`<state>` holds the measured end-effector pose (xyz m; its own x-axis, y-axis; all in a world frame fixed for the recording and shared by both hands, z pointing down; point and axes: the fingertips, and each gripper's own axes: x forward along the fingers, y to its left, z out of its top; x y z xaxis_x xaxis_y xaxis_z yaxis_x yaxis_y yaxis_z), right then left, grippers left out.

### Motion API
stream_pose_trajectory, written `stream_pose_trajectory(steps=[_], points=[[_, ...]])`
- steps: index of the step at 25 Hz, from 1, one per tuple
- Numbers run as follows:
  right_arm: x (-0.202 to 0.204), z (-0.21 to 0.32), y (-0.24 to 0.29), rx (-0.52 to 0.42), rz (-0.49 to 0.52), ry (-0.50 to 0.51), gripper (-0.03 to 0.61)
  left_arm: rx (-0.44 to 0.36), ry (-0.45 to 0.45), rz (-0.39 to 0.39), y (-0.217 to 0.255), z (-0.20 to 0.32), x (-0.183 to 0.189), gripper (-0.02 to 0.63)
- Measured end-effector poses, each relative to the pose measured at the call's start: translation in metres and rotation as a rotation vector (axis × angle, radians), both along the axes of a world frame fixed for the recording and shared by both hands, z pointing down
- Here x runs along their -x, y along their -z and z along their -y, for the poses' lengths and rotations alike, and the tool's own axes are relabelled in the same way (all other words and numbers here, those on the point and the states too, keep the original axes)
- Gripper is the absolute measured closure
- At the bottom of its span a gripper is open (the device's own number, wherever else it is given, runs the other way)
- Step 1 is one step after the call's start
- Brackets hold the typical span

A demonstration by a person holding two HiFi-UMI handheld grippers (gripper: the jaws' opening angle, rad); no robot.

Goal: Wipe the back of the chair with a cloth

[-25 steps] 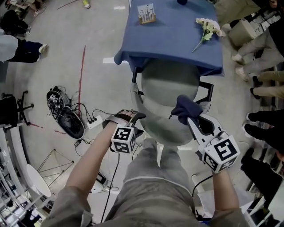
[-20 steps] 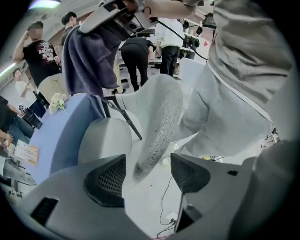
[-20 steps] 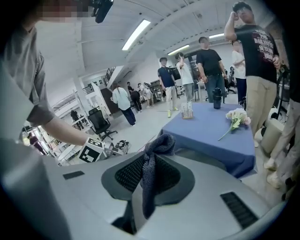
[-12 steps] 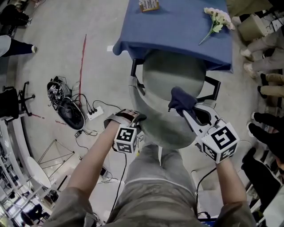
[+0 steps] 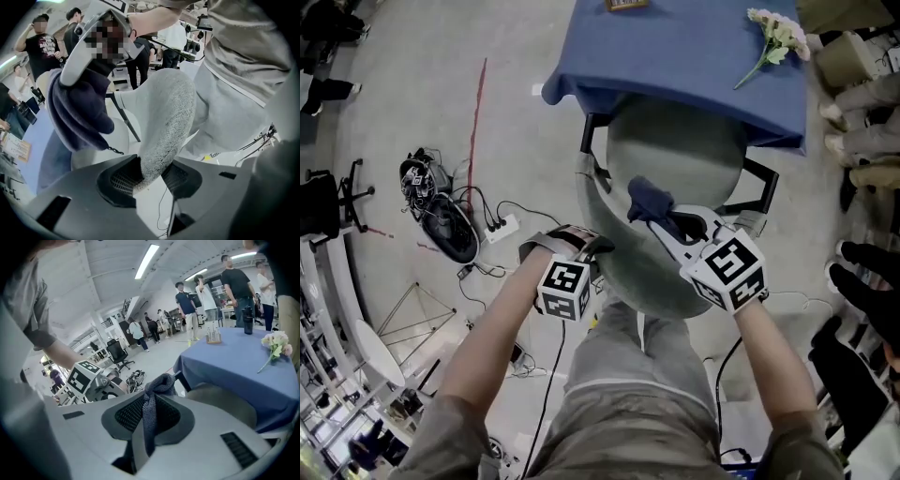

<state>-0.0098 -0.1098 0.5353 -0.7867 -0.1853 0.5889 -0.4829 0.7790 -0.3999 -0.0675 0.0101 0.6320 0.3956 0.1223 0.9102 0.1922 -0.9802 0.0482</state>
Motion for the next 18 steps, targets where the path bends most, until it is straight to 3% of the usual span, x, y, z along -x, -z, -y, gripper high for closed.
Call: stream_pose_trajectory(steps=[9,15,18], points=[[0.084,-0.005,-0.071,0.075,0.011,0.182,0.506,0.015,0.008,-0.029,0.002,0.001,-0.001,0.451],[0.098,-0.02,-0.139,0.22,0.012,0.175,0.506,0.006,0.007,-0.05,0.002,0.0,-0.002,0.451],[0.102,-0.04,-0.156,0.29,0.0,0.241,0.506,0.017,0.0,-0.05,0.002,0.001,-0.003,0.453]])
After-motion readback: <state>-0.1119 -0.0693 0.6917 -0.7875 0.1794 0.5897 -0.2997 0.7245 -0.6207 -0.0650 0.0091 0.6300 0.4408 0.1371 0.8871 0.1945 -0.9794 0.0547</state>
